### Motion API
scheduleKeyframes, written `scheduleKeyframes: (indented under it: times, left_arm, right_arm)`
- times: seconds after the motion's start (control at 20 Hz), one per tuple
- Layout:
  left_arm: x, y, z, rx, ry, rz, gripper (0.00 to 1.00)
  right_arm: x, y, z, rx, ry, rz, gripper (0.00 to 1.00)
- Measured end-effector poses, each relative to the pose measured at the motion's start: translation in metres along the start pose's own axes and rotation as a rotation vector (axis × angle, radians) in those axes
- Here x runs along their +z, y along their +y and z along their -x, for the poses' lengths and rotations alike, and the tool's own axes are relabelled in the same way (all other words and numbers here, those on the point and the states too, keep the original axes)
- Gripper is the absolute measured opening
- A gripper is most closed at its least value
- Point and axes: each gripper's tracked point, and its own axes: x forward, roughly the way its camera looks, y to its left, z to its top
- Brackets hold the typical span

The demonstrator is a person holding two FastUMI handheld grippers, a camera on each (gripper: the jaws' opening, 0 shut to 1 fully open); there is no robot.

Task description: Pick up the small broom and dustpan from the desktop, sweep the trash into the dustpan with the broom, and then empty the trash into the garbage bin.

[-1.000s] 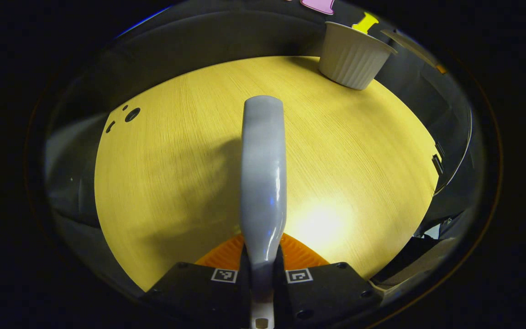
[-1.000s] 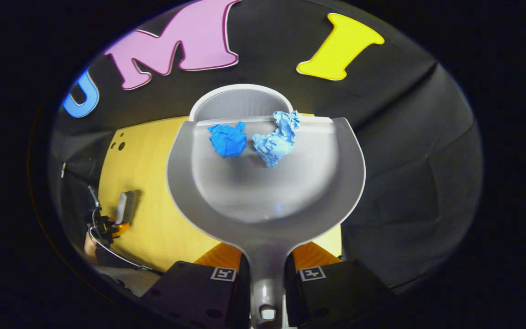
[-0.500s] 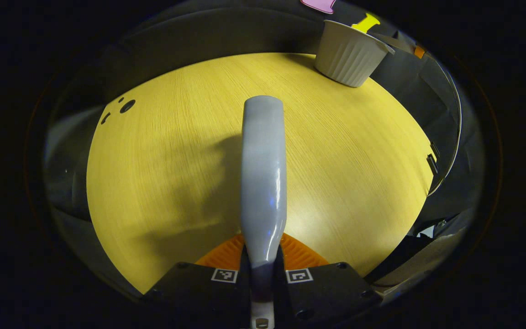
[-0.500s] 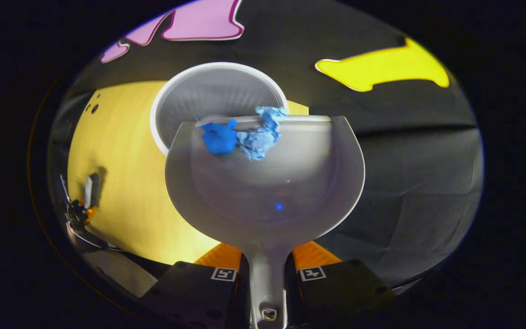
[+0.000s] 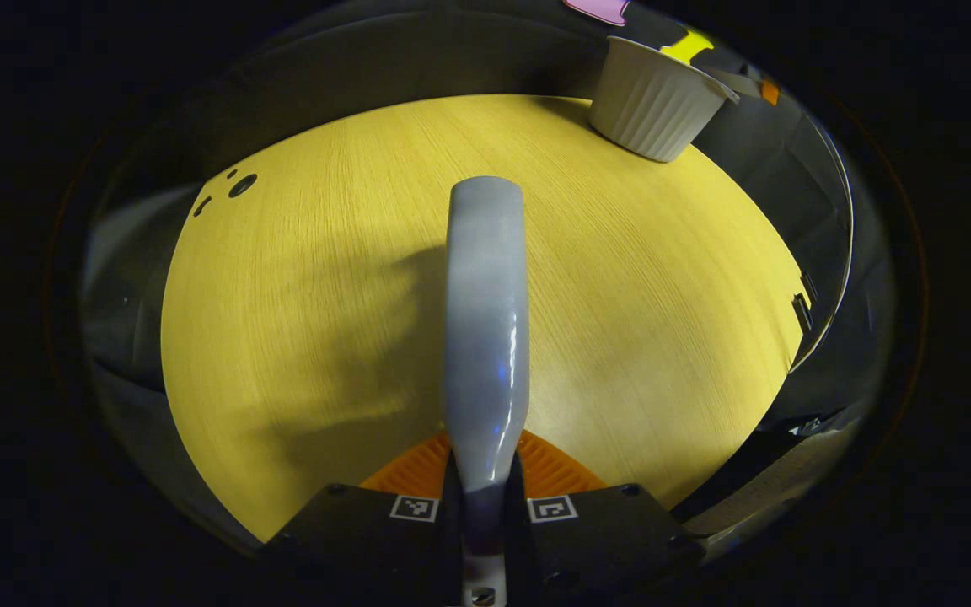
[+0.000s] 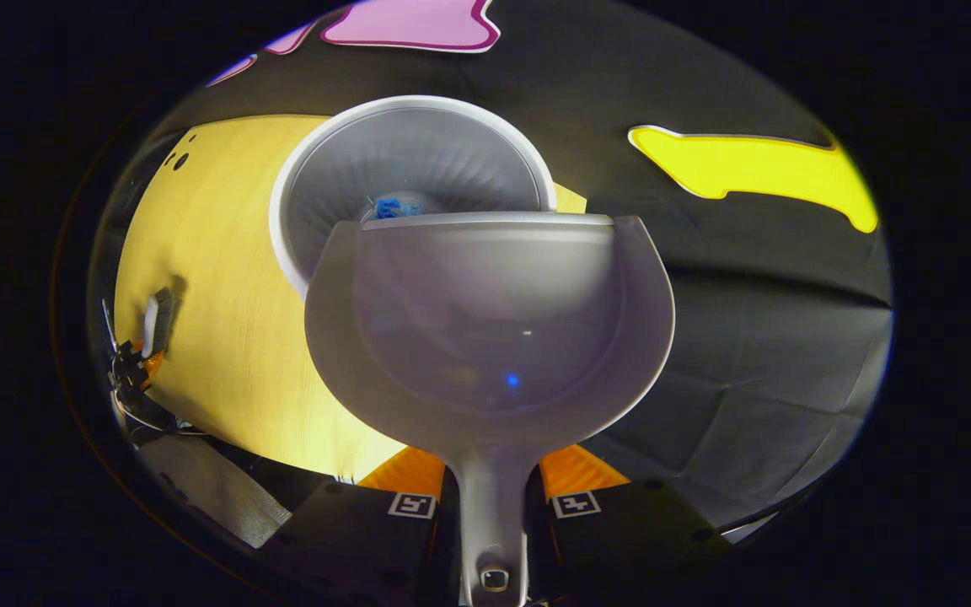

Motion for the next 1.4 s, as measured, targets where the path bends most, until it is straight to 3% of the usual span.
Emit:
scheduleKeyframes:
  times: [0.2,0.4,0.75,1.1,1.4]
  left_arm:
    - [-0.001,-0.004,0.001,0.014,-0.003,0.017,0.24]
    - [-0.001,-0.004,0.001,0.030,-0.006,0.012,0.24]
    - [0.000,-0.003,0.004,0.033,-0.022,-0.003,0.24]
    - [0.000,-0.001,0.004,0.030,-0.025,-0.018,0.24]
    - [0.000,-0.002,0.003,0.042,-0.025,-0.005,0.24]
  right_arm:
    - [-0.003,-0.002,0.001,-0.016,-0.052,-0.019,0.35]
    - [-0.008,0.011,0.005,0.072,-0.179,-0.143,0.35]
    - [-0.050,0.043,0.063,0.173,-0.410,-0.251,0.35]
    - [-0.100,0.123,0.072,0.237,-0.484,-0.223,0.35]
    - [-0.126,0.220,0.033,0.307,-0.453,-0.171,0.35]
